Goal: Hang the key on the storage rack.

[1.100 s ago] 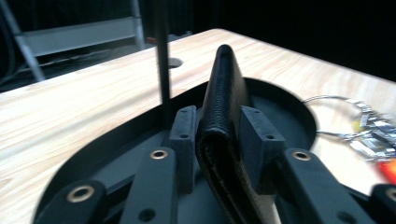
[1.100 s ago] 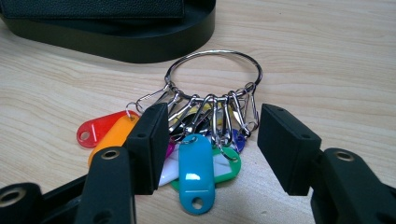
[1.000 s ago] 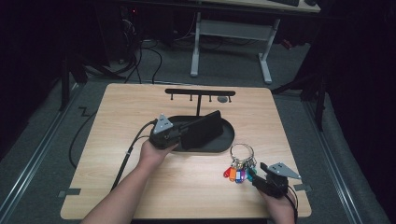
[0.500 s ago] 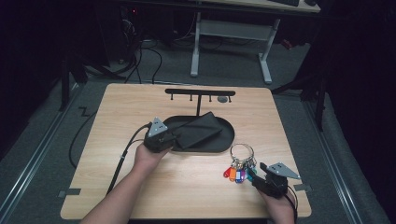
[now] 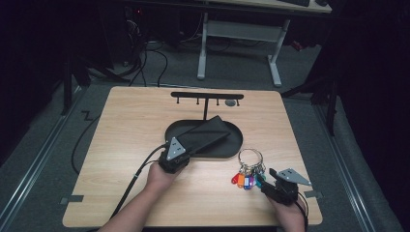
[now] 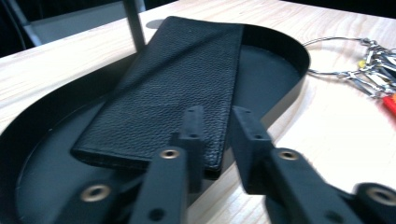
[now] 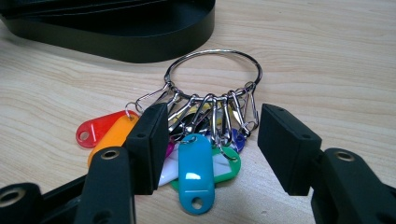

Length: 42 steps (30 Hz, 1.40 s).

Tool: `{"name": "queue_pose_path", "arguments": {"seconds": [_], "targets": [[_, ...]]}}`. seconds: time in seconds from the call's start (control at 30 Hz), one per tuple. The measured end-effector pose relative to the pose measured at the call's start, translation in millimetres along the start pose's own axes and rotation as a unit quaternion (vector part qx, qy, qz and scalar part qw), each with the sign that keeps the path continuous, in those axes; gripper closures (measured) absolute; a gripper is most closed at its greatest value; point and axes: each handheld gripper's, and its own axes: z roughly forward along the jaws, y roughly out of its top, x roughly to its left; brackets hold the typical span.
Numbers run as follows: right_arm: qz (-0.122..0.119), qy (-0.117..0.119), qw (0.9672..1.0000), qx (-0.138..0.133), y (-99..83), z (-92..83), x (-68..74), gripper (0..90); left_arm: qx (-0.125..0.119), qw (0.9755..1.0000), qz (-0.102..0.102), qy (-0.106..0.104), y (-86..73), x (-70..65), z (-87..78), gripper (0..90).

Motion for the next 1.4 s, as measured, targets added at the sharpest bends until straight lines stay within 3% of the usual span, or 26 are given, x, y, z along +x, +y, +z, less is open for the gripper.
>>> {"name": "queue_pose_path", "arguments": {"seconds": [0.1,0.23,0.27,0.33,0.4,0.47,0.6,0.83,1.1,1.4], "targets": [[-0.001,0.0,1.0,0.0,0.0,-0.2,-0.5,43.5,0.003,0.9999,0.014,0.009,-0.5,-0.5,-1.4,81.4],[0.0,0.0,1.0,0.0,0.1,-0.3,0.0,43.5,0.008,0.9997,0.006,0.023,-3.5,6.8,-4.6,84.3],[-0.001,0.0,1.0,-0.001,0.3,-0.8,0.4,43.5,0.011,0.9996,0.007,0.024,-4.2,8.5,-5.7,89.2],[0.0,0.0,1.0,-0.002,0.4,-1.0,0.5,43.5,0.042,0.9982,0.013,0.041,-7.8,13.3,-5.2,90.0],[0.001,0.0,1.0,-0.001,0.5,-1.0,0.3,43.5,0.044,0.9978,-0.001,0.05,-13.7,22.2,-8.9,90.0],[-0.001,0.0,1.0,-0.001,0.5,-0.6,0.4,43.5,0.037,0.9979,-0.015,0.051,-14.2,27.0,-13.1,89.9],[-0.003,0.0,1.0,0.0,0.5,0.6,0.9,43.5,0.022,0.9985,-0.018,0.046,-8.3,27.9,-19.2,89.5],[0.001,-0.001,1.0,0.0,0.8,-0.3,0.3,43.5,0.014,0.998,-0.057,0.022,-4.4,29.9,-25.9,87.2],[0.004,0.002,1.0,-0.001,0.6,-0.7,-1.9,45.2,0.014,0.9974,-0.066,0.024,-10.1,32.5,-53.8,82.5],[0.0,0.004,1.0,-0.001,1.6,-2.9,-0.6,45.5,0.047,0.9958,-0.071,0.033,-36.6,40.5,-103.0,75.6]]}}
